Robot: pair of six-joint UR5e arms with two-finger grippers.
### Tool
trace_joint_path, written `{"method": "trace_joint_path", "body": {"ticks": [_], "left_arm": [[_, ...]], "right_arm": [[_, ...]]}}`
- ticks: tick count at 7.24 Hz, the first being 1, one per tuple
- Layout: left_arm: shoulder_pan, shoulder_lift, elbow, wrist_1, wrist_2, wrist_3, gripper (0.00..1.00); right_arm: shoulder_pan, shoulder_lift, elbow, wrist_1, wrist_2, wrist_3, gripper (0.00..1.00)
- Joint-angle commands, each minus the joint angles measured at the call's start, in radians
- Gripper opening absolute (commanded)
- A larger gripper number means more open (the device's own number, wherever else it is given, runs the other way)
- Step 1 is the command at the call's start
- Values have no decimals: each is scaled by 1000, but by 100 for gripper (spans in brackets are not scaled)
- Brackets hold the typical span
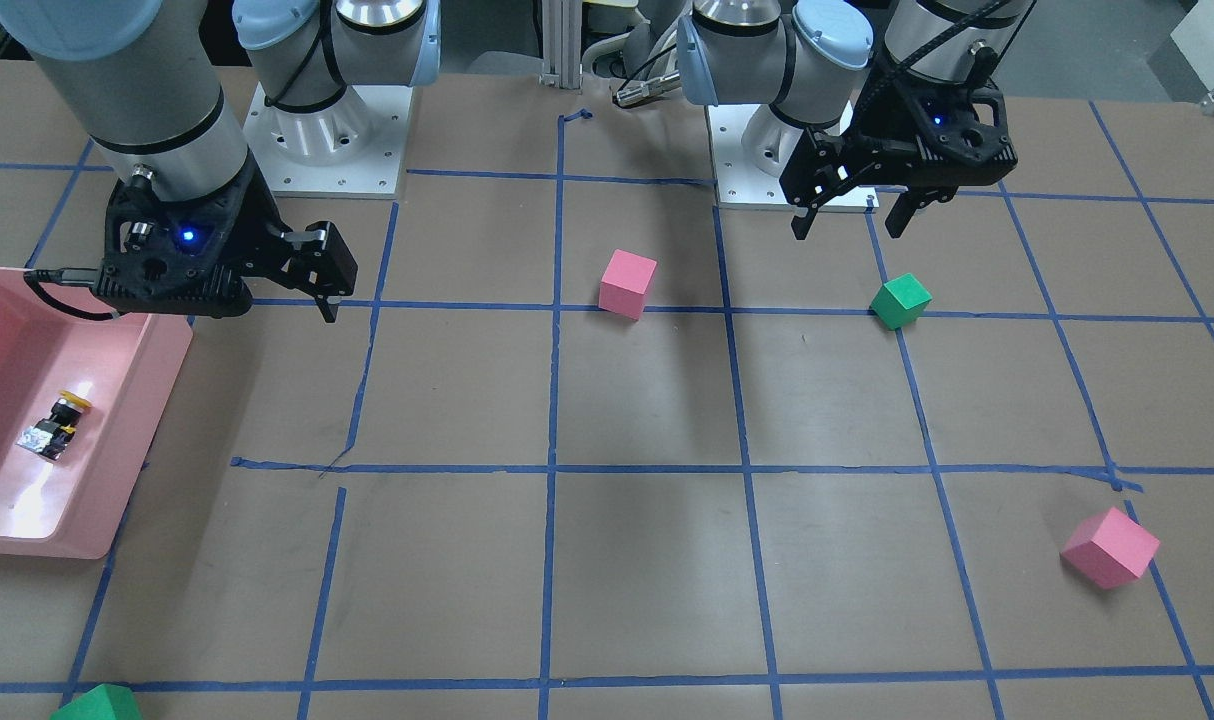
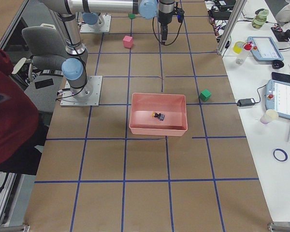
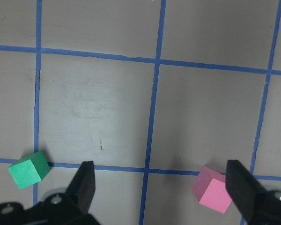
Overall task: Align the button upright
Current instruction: 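Move the right gripper over the pink tray toward the yellow button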
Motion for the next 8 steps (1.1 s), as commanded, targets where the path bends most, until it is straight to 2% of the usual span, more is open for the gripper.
{"method": "trace_joint_path", "body": {"ticks": [1, 2, 4, 6, 8], "left_arm": [[0, 0, 0, 0, 1, 6, 100], [0, 0, 0, 0, 1, 6, 100], [0, 0, 0, -2, 2, 6, 100], [0, 0, -2, -2, 2, 6, 100], [0, 0, -2, -2, 2, 9, 100]], "right_arm": [[-4, 2, 2, 0, -4, 0, 100], [-22, 3, 2, -15, -4, -2, 100], [-172, 8, 3, -12, -27, -38, 100], [-351, 44, 9, -35, -18, -316, 100], [-434, 92, 43, -145, -27, -378, 100]]}}
